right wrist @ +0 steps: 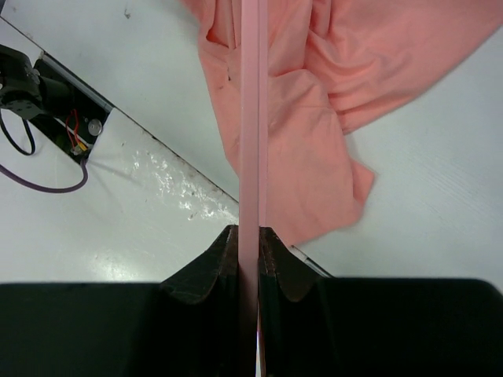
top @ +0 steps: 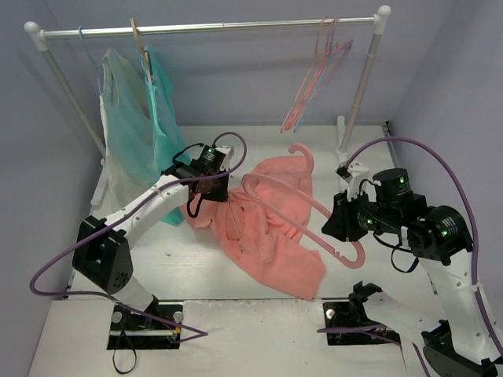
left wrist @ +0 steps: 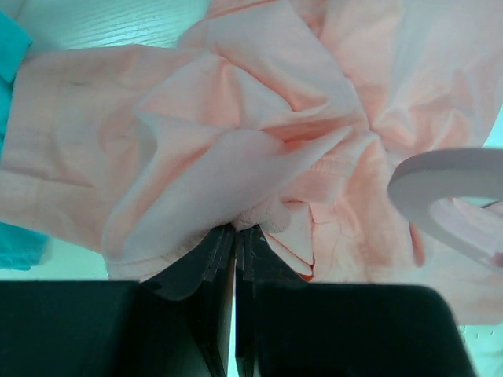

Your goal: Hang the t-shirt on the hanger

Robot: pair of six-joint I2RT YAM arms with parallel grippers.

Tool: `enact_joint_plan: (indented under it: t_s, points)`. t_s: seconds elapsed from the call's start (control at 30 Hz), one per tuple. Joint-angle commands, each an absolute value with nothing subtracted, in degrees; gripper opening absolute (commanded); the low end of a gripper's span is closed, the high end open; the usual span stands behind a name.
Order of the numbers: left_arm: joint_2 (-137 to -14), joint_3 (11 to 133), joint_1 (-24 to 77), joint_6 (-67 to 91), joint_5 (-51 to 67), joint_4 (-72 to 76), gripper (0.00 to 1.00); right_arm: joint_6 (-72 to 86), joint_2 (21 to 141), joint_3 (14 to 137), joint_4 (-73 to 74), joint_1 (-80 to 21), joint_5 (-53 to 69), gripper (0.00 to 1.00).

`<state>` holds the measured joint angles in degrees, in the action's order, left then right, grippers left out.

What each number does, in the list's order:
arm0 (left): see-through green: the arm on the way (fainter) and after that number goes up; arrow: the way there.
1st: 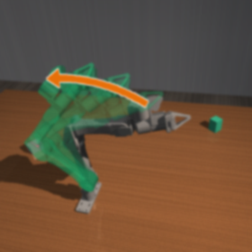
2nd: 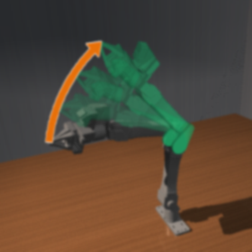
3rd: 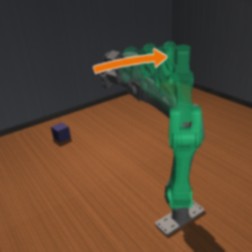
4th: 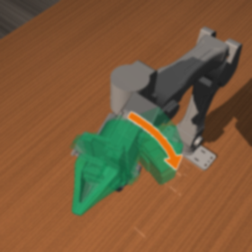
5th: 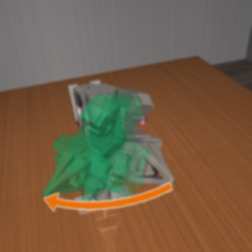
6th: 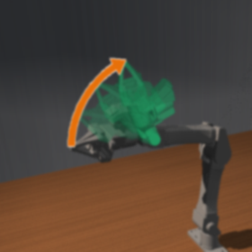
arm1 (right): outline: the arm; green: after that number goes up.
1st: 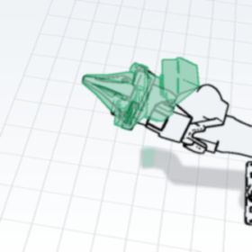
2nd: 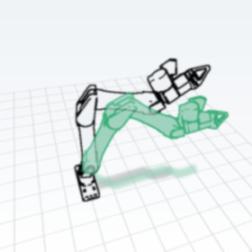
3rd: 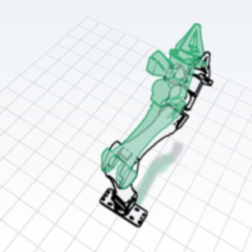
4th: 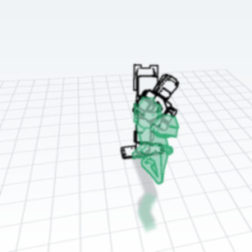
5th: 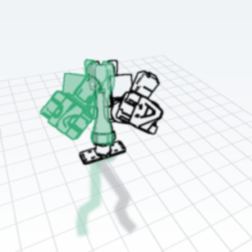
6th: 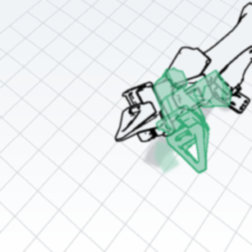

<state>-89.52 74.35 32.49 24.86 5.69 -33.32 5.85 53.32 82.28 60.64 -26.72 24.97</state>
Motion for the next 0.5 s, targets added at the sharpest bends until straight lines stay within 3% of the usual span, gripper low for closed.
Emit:
enact_joint_plan:
  t_s: [0.0,0.33,0.47]
  points:
    - [-90.53,77.61,32.61,21.71,9.14,-37.62,0.0,5.1,53.0,80.95,57.57,-27.16,26.98,0.0]
    - [-88.16,69.61,32.61,23.91,9.41,-34.19,0.16,4.92,52.21,79.28,57.57,-27.25,27.25,0.0]
    - [-88.07,68.56,32.61,24.08,8.97,-32.96,0.18,4.92,52.38,78.75,57.31,-27.6,27.42,0.0]
